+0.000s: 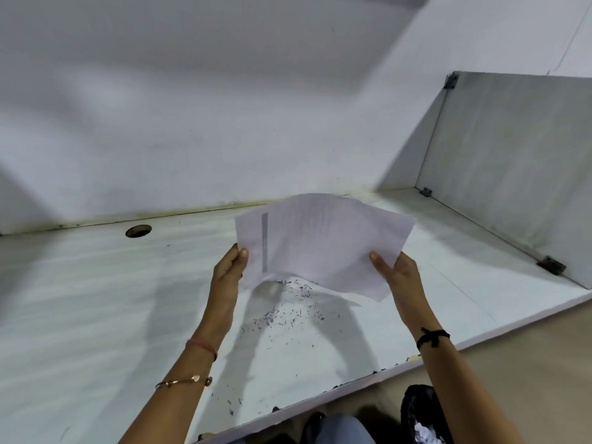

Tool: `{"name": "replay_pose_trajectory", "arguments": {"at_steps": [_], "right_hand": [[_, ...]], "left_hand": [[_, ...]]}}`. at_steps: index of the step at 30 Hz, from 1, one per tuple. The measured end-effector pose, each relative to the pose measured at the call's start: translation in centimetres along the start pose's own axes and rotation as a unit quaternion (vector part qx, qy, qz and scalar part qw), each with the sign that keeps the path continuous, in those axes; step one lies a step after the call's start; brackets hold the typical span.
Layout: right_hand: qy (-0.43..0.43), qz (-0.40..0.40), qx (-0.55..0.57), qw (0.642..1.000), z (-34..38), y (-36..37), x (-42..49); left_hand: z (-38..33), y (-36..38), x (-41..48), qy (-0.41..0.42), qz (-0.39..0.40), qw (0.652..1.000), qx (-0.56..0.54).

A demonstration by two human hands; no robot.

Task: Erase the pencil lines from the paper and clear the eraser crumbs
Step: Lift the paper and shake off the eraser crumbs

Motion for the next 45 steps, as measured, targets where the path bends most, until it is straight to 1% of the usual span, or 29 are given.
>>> {"name": "replay_pose_trajectory", "arguments": {"at_steps": [3,4,7,9,11,15,18,21,24,27,28,29,30,31,32,33,34,36,37,38,39,41,43,45], "right_hand": [[0.021,0.036,-0.011,0.999,-0.5,0.6,0.1],[0.026,0.036,-0.010,0.999,-0.7,0.7,0.2],[0.019,0.008,-0.005,1.000,-0.7,0.9,0.6],[0.031,0.027,-0.023,0.999,-1.0,1.3,0.8],[0.038,0.041,-0.040,0.998,-1.2,1.5,0.7],[0.032,0.038,-0.037,0.998,-0.2,1.8,1.0],[-0.004,0.043,-0.068,0.997,1.8,2.0,1.1],[-0.090,0.029,-0.094,0.991,4.9,2.2,1.4],[-0.134,0.078,-0.169,0.973,8.3,3.2,1.8],[-0.157,0.122,-0.274,0.941,10.9,5.3,2.1],[-0.175,0.124,-0.293,0.932,11.5,6.1,2.0],[-0.190,0.118,-0.297,0.928,11.9,6.9,2.0],[-0.197,0.110,-0.288,0.931,12.2,7.6,1.9],[-0.196,0.104,-0.271,0.937,12.3,8.4,1.8],[-0.187,0.099,-0.247,0.946,12.2,9.2,1.6],[-0.172,0.097,-0.224,0.954,11.9,10.1,1.4],[-0.154,0.095,-0.207,0.961,11.3,11.0,1.1],[-0.112,0.101,-0.183,0.971,9.5,13.1,0.4],[-0.087,0.109,-0.173,0.975,8.5,14.2,0.0],[-0.061,0.120,-0.166,0.977,7.3,15.6,-0.6],[-0.036,0.135,-0.165,0.976,6.2,16.8,-1.2],[0.004,0.176,-0.176,0.968,4.3,19.1,-2.5],[0.030,0.204,-0.183,0.961,2.8,21.5,-4.2],[0.042,0.223,-0.158,0.961,1.9,23.7,-6.1]], "left_hand": [[1.1,-0.8,1.0,-0.031,-0.027,0.998,0.039],[1.4,-1.0,1.1,-0.037,-0.036,0.997,0.048],[1.2,-1.1,0.9,-0.018,-0.066,0.996,0.060],[1.2,-1.2,0.8,-0.018,-0.074,0.994,0.081],[1.3,-1.4,0.8,-0.002,-0.071,0.993,0.099],[0.0,-2.2,1.4,0.063,-0.092,0.988,0.108],[-2.4,-2.8,1.9,0.106,-0.095,0.982,0.124],[-4.6,-4.0,2.8,0.142,-0.094,0.976,0.133],[-6.4,-5.2,3.4,0.153,-0.085,0.975,0.138],[-8.2,-5.9,3.6,0.171,-0.060,0.971,0.156],[-8.6,-6.4,3.6,0.179,-0.075,0.968,0.161],[-9.0,-6.8,3.4,0.191,-0.110,0.960,0.171],[-9.2,-7.2,3.0,0.205,-0.177,0.944,0.188],[-9.2,-7.8,2.5,0.199,-0.251,0.927,0.192],[-8.9,-8.4,1.9,0.179,-0.316,0.915,0.174],[-8.4,-9.1,1.4,0.143,-0.350,0.915,0.142],[-7.8,-9.6,0.9,0.097,-0.341,0.929,0.102],[-6.3,-10.4,0.1,-0.014,-0.252,0.967,0.027],[-5.6,-10.6,-0.5,-0.062,-0.200,0.978,0.011],[-5.0,-11.1,-1.2,-0.086,-0.169,0.982,0.014],[-4.6,-11.9,-1.8,-0.089,-0.168,0.981,0.026],[-4.0,-14.1,-2.7,-0.084,-0.212,0.972,0.061],[-4.0,-16.9,-3.7,-0.085,-0.250,0.956,0.126],[-4.3,-19.8,-4.7,-0.081,-0.261,0.942,0.194]]}}
Point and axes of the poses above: each hand's wrist, its own x-axis towards the middle knuckle, its own y-axis out of the palm, z = x × y, the point moved 2 cm from there along x, towards the middle knuckle
